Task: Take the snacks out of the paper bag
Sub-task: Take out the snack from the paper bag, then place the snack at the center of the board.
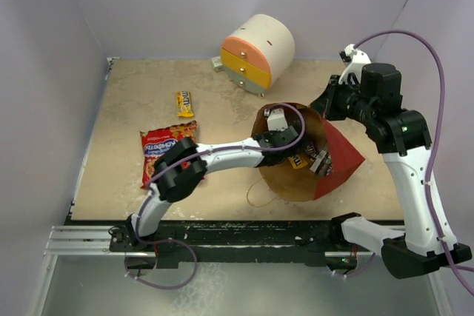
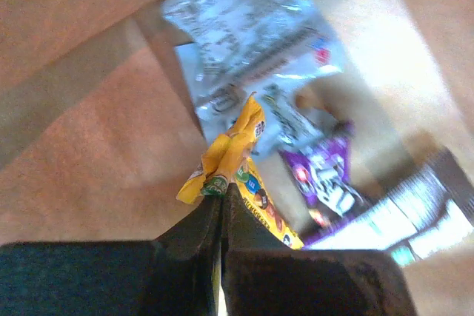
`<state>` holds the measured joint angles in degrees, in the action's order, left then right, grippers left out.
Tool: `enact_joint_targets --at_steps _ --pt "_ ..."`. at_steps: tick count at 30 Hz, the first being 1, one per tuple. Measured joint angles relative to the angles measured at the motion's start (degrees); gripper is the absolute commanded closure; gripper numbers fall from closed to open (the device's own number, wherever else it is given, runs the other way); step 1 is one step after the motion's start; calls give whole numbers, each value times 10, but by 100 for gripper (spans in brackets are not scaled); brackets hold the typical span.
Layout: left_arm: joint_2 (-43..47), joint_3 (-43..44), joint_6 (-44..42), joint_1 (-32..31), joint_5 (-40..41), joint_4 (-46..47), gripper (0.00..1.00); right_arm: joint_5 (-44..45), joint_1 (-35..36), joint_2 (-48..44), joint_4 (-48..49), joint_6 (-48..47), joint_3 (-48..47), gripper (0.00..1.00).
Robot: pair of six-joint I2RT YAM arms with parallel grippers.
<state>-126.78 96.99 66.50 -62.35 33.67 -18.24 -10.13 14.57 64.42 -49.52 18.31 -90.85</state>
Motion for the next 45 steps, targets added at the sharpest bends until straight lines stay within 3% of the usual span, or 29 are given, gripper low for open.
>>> enact_joint_targets --at_steps 14,22,27,34,39,45 --pt "491 -266 -204 5 -283 53 100 1 0 -94 73 4 109 100" --pt "631 -268 -283 35 -320 -65 100 19 0 -79 100 -2 114 100" --pt "606 -187 -355 134 -307 -170 100 52 0 -54 110 -33 85 100" --pt "475 -108 -480 341 -288 -295 100 79 0 -52 118 -62 78 100" --pt "384 -103 -559 486 -263 -299 100 80 0 -52 117 -68 78 100" --pt "263 -53 -623 576 -281 -249 100 81 0 -41 98 -84 50 100"
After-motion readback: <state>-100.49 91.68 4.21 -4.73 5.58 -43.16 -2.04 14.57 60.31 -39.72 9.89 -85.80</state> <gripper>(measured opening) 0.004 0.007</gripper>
